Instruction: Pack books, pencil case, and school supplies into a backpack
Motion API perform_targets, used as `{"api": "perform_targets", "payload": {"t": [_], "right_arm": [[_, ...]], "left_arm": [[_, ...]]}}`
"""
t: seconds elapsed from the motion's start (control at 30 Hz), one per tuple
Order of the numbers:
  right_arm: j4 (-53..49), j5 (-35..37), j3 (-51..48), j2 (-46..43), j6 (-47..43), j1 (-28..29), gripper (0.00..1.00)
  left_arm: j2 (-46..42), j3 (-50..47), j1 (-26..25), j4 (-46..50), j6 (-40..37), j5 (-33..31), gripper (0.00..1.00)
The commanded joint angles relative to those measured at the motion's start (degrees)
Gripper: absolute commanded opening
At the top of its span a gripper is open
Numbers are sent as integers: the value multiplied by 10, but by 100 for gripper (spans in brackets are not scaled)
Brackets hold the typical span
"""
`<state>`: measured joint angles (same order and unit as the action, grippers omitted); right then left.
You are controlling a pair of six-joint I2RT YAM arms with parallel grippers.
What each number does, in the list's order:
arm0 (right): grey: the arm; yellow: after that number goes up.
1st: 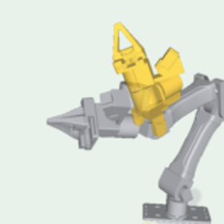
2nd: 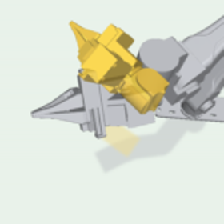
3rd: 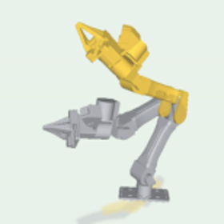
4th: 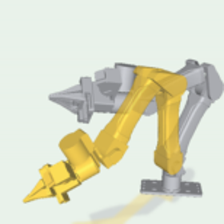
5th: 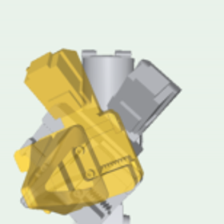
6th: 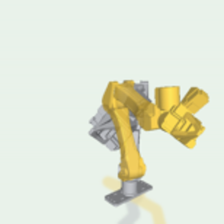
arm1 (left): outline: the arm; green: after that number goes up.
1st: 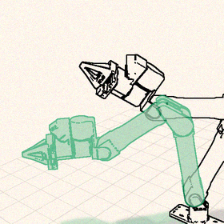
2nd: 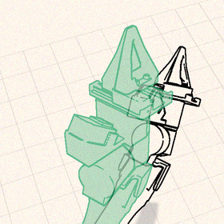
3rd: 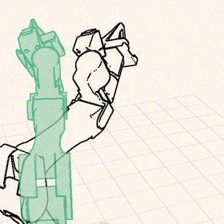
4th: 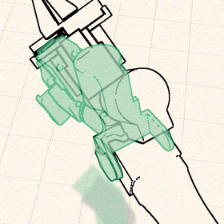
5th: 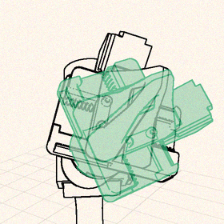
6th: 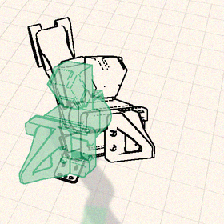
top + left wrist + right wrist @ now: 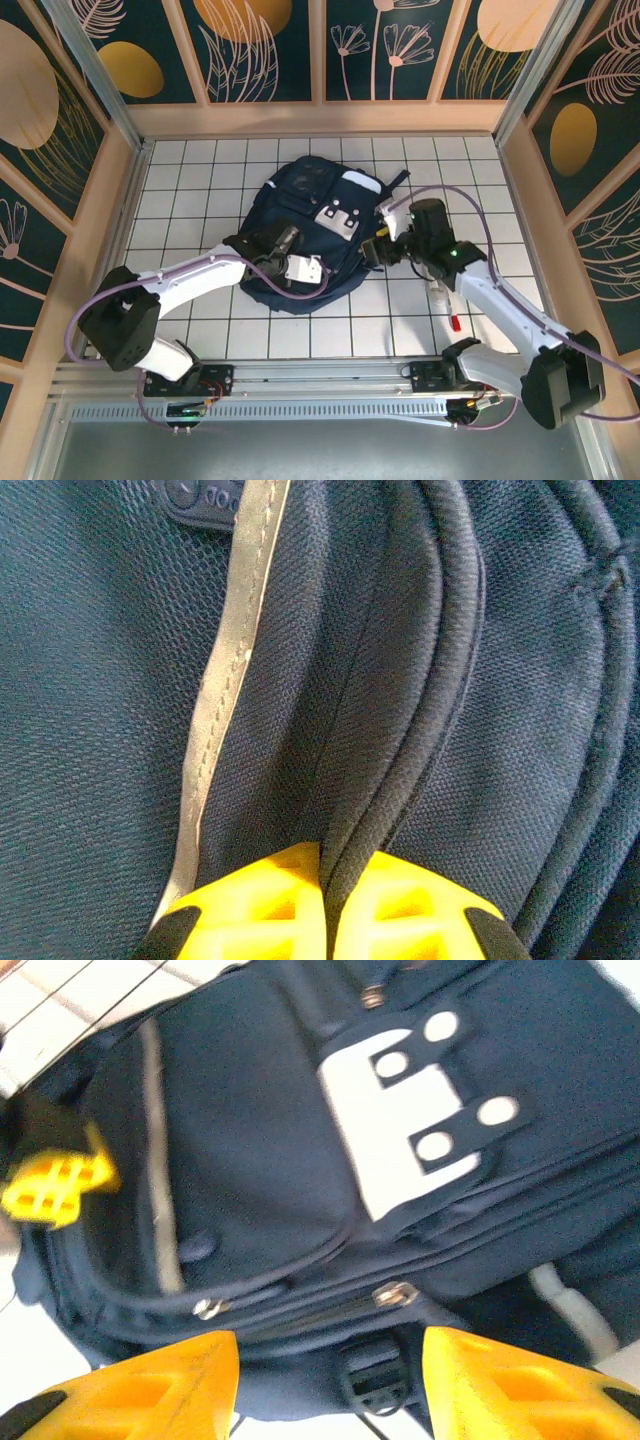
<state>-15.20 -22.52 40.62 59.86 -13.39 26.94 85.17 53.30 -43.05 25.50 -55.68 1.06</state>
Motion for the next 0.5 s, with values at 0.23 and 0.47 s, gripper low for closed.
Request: {"api": "perform_targets", "payload": {"t": [0.23, 0.47], "right_arm": [[-36, -185, -8, 7, -486, 7, 56], [51, -207, 20, 129, -443, -6, 43]], "left_arm": [[-110, -17, 19, -32, -18, 121, 0], [-143, -56, 24, -90, 13, 150, 0]]}}
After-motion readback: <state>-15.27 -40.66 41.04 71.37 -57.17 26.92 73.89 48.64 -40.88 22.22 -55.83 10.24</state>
